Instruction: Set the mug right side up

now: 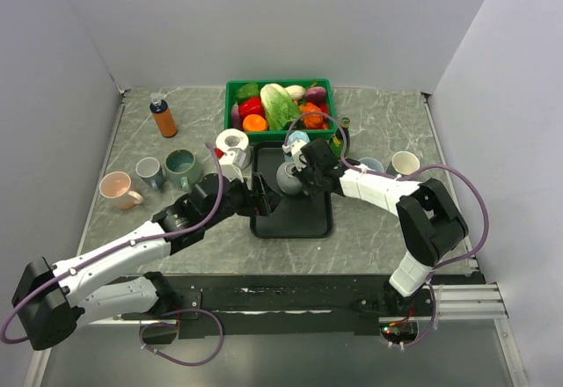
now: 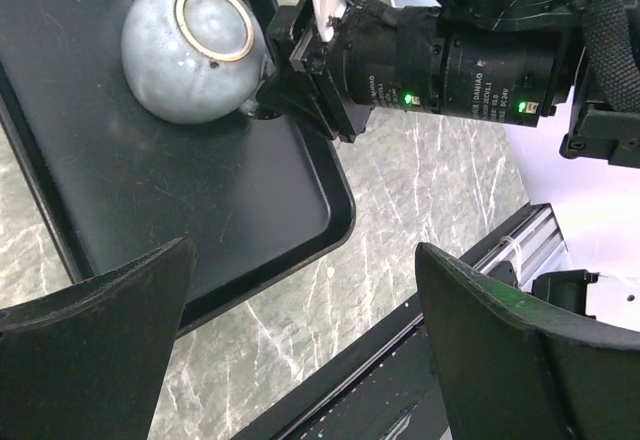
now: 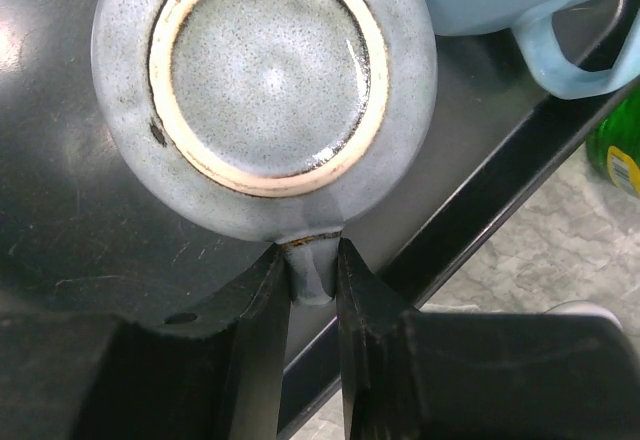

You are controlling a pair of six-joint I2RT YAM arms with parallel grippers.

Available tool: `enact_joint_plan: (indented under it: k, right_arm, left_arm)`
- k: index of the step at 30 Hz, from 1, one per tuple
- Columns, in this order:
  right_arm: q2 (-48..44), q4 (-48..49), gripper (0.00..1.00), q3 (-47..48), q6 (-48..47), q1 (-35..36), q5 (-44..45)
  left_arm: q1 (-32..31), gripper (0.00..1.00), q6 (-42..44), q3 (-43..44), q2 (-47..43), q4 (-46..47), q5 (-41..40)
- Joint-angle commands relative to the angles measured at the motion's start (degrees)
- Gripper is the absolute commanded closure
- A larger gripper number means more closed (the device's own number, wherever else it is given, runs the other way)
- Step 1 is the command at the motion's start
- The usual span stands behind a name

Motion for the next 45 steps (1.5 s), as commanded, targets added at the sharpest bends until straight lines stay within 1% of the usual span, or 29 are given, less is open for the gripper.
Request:
enact_joint_plan:
  k: [1, 3, 8, 9, 10, 12, 15, 20, 21, 23, 25, 27, 29, 30, 31, 33, 34, 36, 37, 39, 45]
  right_arm:
    - [0.3, 1.0, 1.0, 1.8, 1.1, 0.8, 2.6]
    - [-0.4, 1.8, 1.0, 1.3, 1.8, 0.8, 3.0]
    - [-4.3, 2.0, 1.0, 1.1, 7.5, 0.9, -0.6]
    - [-5.6, 1.9, 1.0, 1.2, 10.4, 0.9, -2.5]
    - [-6.4, 1.9, 1.0, 1.7, 11.5, 0.8, -4.8]
    - [-8.3, 1.5, 1.0, 2.6, 17.9, 0.8, -6.3]
    - [-10.9, 1.9, 1.0, 3.0, 24.3, 0.9, -10.0]
    - [-15.0, 8.6, 1.0, 1.2, 33.7, 0.7, -18.6]
    - [-15.8, 9.6, 1.0, 0.7, 37.4, 0.7, -19.6]
    - [-15.8, 10.7, 1.0, 0.5, 41.2, 0.5, -21.1]
    - [-15.2, 11.8, 1.0, 0.8, 46.9, 0.3, -24.8]
    - [-14.5, 15.6, 1.0, -0.5, 52.9, 0.1, -29.0]
    - [-14.5, 23.5, 1.0, -2.0, 56.8, 0.1, -30.8]
    - [-14.6, 26.2, 1.0, -3.6, 60.3, 0.1, -31.6]
    - [-14.6, 28.2, 1.0, -4.1, 61.8, 0.1, -33.1]
    - [-14.8, 34.0, 1.0, -4.8, 63.7, 0.4, -34.5]
    - [-15.0, 34.5, 1.0, -4.6, 63.6, 0.3, -35.0]
    - [-15.8, 33.4, 1.0, -3.8, 63.2, 0.6, -34.4]
    - [-15.9, 32.5, 1.0, -3.4, 63.2, 0.6, -34.0]
    - [-16.5, 31.2, 1.0, -2.6, 63.3, 0.7, -32.9]
    - [-18.0, 34.2, 1.0, -4.1, 67.1, 0.7, -31.6]
  left_arm:
    - [0.2, 0.04, -0.3, -0.3, -1.5, -0.2, -1.4]
    - [0.2, 0.04, -0.5, -0.3, -1.7, -0.3, -1.3]
    - [0.2, 0.04, -0.9, -1.0, -2.4, 0.2, -1.3]
    - [0.2, 0.04, -1.1, -1.3, -2.5, 0.3, -1.4]
    - [0.2, 0.04, -1.2, -1.4, -2.6, 0.3, -1.4]
    - [0.2, 0.04, -1.5, -1.8, -3.1, 0.5, -1.4]
    - [0.2, 0.04, -2.2, -2.4, -3.5, 0.7, -1.6]
    - [0.3, 0.04, -4.4, -3.2, -5.0, 0.8, -0.9]
    - [0.2, 0.04, -4.9, -3.6, -5.4, 0.8, -0.7]
    - [0.2, 0.04, -6.1, -4.0, -6.9, 0.6, -0.7]
    - [0.2, 0.04, -6.9, -4.5, -8.1, 0.3, -0.7]
    - [0.2, 0.04, -7.7, -5.1, -9.8, 0.2, -0.6]
    - [0.3, 0.04, -8.7, -5.6, -11.6, 0.3, -0.4]
    - [0.2, 0.04, -8.9, -6.1, -12.2, 0.6, -0.3]
    - [0.2, 0.04, -9.2, -6.4, -12.6, 0.8, -0.3]
    - [0.3, 0.04, -10.1, -7.0, -14.0, 0.8, -0.6]
    - [0.2, 0.04, -10.3, -7.2, -14.2, 0.8, -1.2]
    - [0.2, 0.04, -10.3, -6.6, -14.8, 0.2, -2.6]
    - [0.2, 0.04, -10.1, -6.2, -14.9, -1.8, -4.5]
    - [0.2, 0.04, -10.2, -5.6, -15.1, -3.4, -5.6]
    - [0.2, 0.04, -11.7, -7.5, -15.5, 0.3, -3.7]
